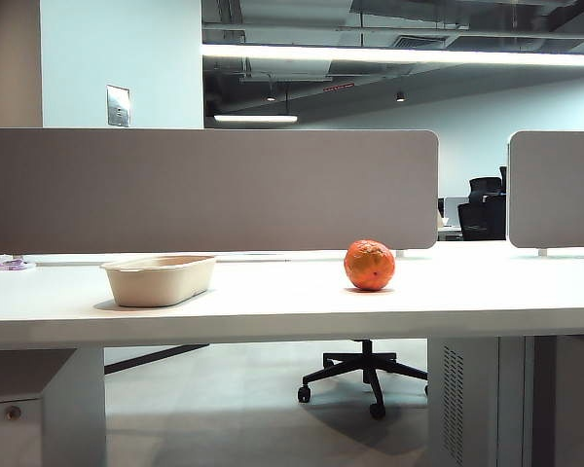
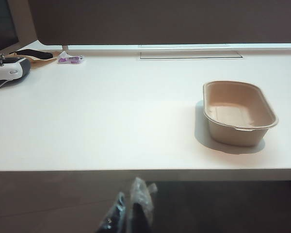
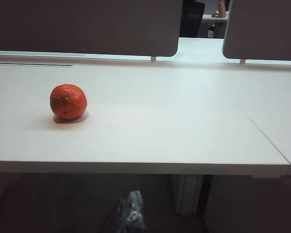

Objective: Pick up the orange and place it into the paper lunchbox.

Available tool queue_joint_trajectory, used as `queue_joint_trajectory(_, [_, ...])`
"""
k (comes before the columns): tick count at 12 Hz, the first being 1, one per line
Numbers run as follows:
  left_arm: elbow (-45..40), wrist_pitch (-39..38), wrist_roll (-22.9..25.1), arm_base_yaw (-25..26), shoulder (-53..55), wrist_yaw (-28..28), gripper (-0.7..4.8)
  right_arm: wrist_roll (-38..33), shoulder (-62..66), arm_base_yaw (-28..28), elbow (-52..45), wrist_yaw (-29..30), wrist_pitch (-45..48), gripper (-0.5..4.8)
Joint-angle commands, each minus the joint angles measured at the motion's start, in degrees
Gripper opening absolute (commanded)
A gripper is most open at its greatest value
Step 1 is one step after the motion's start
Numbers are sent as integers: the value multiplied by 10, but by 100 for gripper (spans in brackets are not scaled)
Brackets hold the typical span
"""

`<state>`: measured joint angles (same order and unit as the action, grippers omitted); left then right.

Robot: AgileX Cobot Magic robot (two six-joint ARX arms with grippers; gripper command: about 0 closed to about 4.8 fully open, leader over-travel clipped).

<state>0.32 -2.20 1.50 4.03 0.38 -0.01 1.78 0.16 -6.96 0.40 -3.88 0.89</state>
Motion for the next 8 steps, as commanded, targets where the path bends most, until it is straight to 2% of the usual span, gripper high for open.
queue_joint_trajectory(1, [-1, 6, 0, -1, -2, 2, 19, -1, 0, 0, -2, -5, -9, 1])
queue_joint_trajectory(3, [-1, 6, 0, -1, -2, 2, 19, -1, 0, 0, -2, -5, -8, 1])
queue_joint_trajectory(4, [0, 29, -13, -1, -2, 2, 11, -1, 0, 0, 11, -5, 2, -1])
queue_joint_trajectory(5, [45, 45, -39, -1, -2, -1, -6, -3, 8, 0, 96, -64, -27, -1])
queue_joint_trajectory(6, [55, 43, -39, -1, -2, -5, -6, -3, 12, 0, 110, -69, -28, -1])
queue_joint_trajectory(7, [106, 17, -71, -1, 4, -12, -6, -3, 58, 0, 171, -66, -23, -1])
queue_joint_trajectory(8, [118, 8, -80, -1, 10, -17, -6, -3, 70, 0, 182, -65, -19, -1])
